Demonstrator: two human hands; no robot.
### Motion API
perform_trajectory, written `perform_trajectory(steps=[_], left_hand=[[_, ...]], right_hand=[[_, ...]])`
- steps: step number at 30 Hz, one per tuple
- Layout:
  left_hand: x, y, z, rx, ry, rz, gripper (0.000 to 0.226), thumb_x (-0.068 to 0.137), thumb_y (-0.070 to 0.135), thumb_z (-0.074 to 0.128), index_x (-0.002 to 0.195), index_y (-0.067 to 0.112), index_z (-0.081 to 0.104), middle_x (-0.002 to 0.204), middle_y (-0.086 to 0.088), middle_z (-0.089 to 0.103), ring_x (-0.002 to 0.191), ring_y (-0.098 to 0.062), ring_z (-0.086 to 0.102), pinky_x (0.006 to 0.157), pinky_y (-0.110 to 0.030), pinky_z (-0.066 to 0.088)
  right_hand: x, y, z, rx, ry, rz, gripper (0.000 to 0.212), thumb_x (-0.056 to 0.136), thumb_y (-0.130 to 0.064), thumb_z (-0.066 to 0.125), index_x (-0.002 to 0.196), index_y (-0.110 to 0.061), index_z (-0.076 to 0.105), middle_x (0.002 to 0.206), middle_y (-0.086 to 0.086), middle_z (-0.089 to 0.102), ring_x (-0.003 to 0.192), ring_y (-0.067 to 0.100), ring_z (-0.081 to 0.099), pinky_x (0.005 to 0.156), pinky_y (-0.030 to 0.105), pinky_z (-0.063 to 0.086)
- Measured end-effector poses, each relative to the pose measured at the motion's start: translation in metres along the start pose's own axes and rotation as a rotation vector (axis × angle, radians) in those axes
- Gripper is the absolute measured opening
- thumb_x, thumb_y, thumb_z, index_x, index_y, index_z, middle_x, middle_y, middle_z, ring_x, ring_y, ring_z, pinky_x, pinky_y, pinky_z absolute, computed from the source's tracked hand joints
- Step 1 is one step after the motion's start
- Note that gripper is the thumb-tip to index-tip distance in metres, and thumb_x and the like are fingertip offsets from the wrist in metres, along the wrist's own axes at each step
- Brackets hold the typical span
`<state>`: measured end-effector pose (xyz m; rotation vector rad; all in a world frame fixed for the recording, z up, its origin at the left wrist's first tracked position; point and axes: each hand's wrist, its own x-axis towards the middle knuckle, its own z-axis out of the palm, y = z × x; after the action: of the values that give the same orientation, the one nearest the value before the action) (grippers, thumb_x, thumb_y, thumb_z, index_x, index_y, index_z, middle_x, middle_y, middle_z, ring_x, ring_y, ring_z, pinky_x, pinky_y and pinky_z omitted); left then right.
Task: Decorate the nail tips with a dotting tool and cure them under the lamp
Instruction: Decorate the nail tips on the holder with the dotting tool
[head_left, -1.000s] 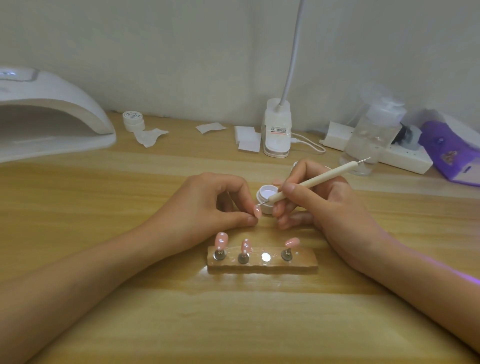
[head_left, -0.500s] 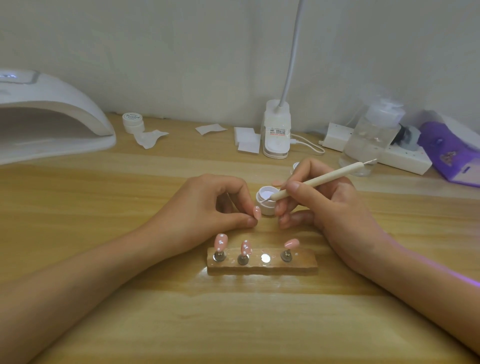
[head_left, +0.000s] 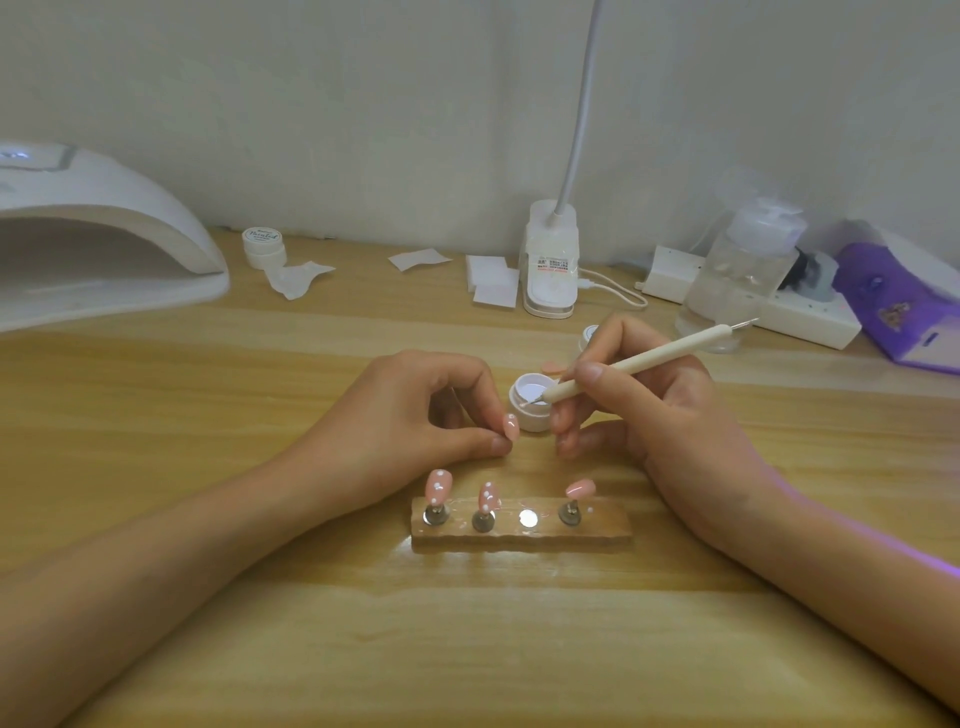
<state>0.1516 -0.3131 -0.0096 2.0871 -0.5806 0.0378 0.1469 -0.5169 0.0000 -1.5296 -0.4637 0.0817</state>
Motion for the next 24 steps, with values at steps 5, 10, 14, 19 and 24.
perform_trajectory(steps=[5,10,14,19,24], left_hand=[[0.0000,0.0004,-0.0001,0.005,0.006,0.000,0.028,0.074,0.014,0.083,0.065,0.035,0.066,0.062,0.021,0.065,0.055,0.002,0.054,0.055,-0.005,0.036],[0.0004,0.0005,0.0000,0.013,0.008,-0.003,0.028,0.074,0.015,0.083,0.065,0.036,0.066,0.062,0.021,0.065,0.056,0.001,0.055,0.055,-0.006,0.037],[0.0005,0.0003,0.0002,0.009,0.005,-0.006,0.027,0.074,0.015,0.083,0.065,0.035,0.066,0.063,0.021,0.065,0.056,0.001,0.055,0.056,-0.007,0.037],[0.0003,0.0004,0.0004,-0.005,0.006,-0.001,0.028,0.073,0.014,0.083,0.065,0.034,0.066,0.063,0.021,0.066,0.056,0.001,0.056,0.056,-0.007,0.038],[0.0000,0.0000,0.0003,0.000,0.005,0.005,0.027,0.073,0.014,0.083,0.065,0.034,0.066,0.064,0.021,0.065,0.055,0.002,0.055,0.056,-0.007,0.038]], right_hand=[[0.0007,0.0006,-0.0001,-0.023,-0.022,0.044,0.020,0.087,-0.015,0.060,0.068,-0.022,0.060,0.070,0.012,0.068,0.064,0.018,0.066,0.058,0.026,0.055],[0.0007,0.0018,-0.0016,-0.026,-0.031,0.051,0.017,0.088,-0.014,0.060,0.071,-0.017,0.059,0.070,0.012,0.068,0.065,0.019,0.067,0.059,0.026,0.056],[0.0008,0.0025,-0.0017,-0.040,-0.034,0.055,0.015,0.088,-0.014,0.060,0.073,-0.014,0.057,0.068,0.011,0.068,0.064,0.019,0.066,0.061,0.029,0.058],[0.0007,0.0024,-0.0014,-0.048,-0.036,0.055,0.018,0.092,-0.009,0.059,0.074,-0.014,0.056,0.068,0.010,0.069,0.063,0.018,0.066,0.061,0.028,0.058],[-0.0002,0.0013,-0.0008,-0.052,-0.025,0.068,0.020,0.094,-0.004,0.057,0.076,-0.009,0.054,0.067,0.010,0.068,0.061,0.018,0.065,0.058,0.026,0.057]])
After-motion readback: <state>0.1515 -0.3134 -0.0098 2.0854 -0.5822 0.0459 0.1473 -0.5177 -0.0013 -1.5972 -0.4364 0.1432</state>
